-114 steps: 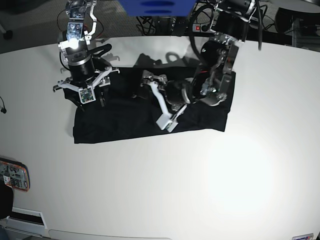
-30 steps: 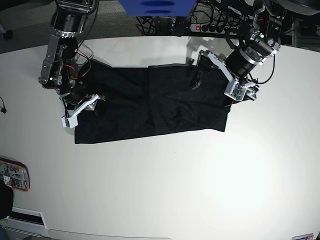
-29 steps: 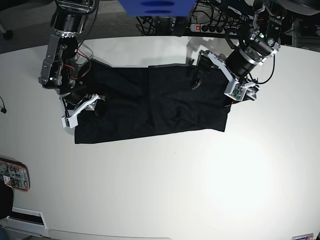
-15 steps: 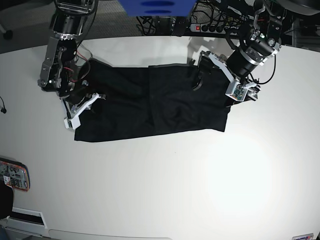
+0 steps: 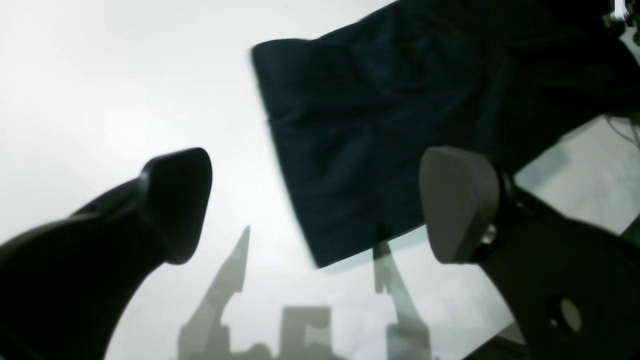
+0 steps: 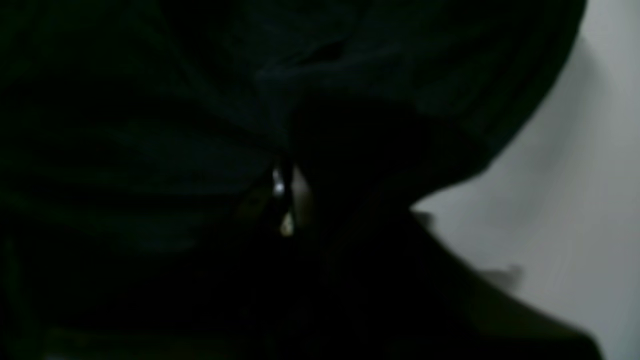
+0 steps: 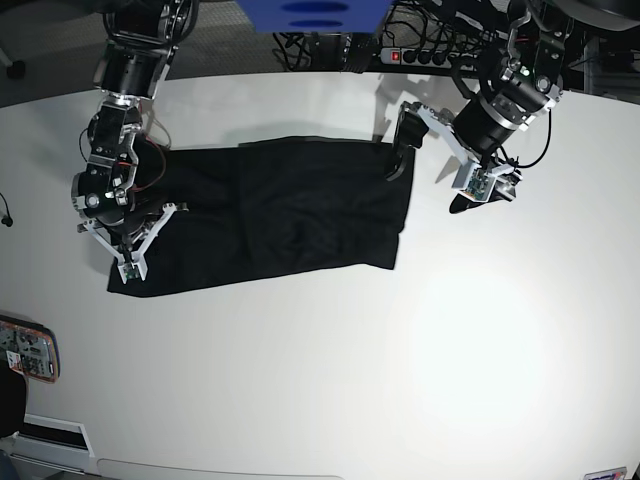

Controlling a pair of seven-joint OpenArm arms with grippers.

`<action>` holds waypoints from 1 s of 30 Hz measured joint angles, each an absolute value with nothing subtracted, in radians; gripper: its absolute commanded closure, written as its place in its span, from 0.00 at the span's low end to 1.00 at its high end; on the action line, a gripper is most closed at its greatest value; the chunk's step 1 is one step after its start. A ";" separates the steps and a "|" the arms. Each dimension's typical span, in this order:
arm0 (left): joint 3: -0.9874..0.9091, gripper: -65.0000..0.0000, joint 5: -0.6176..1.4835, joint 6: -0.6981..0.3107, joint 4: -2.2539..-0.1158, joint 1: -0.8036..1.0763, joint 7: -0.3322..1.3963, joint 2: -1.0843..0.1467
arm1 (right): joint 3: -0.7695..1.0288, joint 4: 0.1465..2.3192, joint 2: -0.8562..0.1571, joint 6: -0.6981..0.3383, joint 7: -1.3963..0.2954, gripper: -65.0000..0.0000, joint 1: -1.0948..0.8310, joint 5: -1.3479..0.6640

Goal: Fold the T-shirt properly
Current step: 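Grasp the black shirt's end with the right gripper, then lift and fold the shirt end over toward the middle with the right gripper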

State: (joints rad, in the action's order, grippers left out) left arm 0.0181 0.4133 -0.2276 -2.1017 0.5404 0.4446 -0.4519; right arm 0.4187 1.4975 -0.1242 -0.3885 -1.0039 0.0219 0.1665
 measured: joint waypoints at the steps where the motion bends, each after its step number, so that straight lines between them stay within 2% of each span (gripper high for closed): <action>1: 0.018 0.00 0.413 -0.228 -2.102 0.540 0.445 -0.452 | 0.419 1.507 -0.122 -0.390 -1.005 1.00 0.021 0.200; 6: 0.018 0.00 0.413 -0.228 -2.102 0.541 0.445 -0.451 | 0.418 1.623 -0.080 -0.392 -1.016 1.00 0.030 0.353; 12: 0.018 0.00 0.411 -0.224 -2.102 0.541 0.445 -0.451 | 0.274 1.876 -0.028 -0.389 -1.002 1.00 0.041 0.531; 16: 0.018 0.00 0.411 -0.223 -2.102 0.541 0.442 -0.452 | 0.163 1.892 0.052 -0.396 -1.007 1.00 0.023 0.674; 24: 0.018 0.00 0.411 -0.224 -2.102 0.541 0.441 -0.451 | -0.057 1.890 0.100 -0.394 -1.002 1.00 -0.160 0.884; 30: 0.019 0.00 0.411 -0.222 -2.102 0.541 0.442 -0.452 | -0.224 1.891 0.117 -0.268 -1.005 1.00 -0.194 0.962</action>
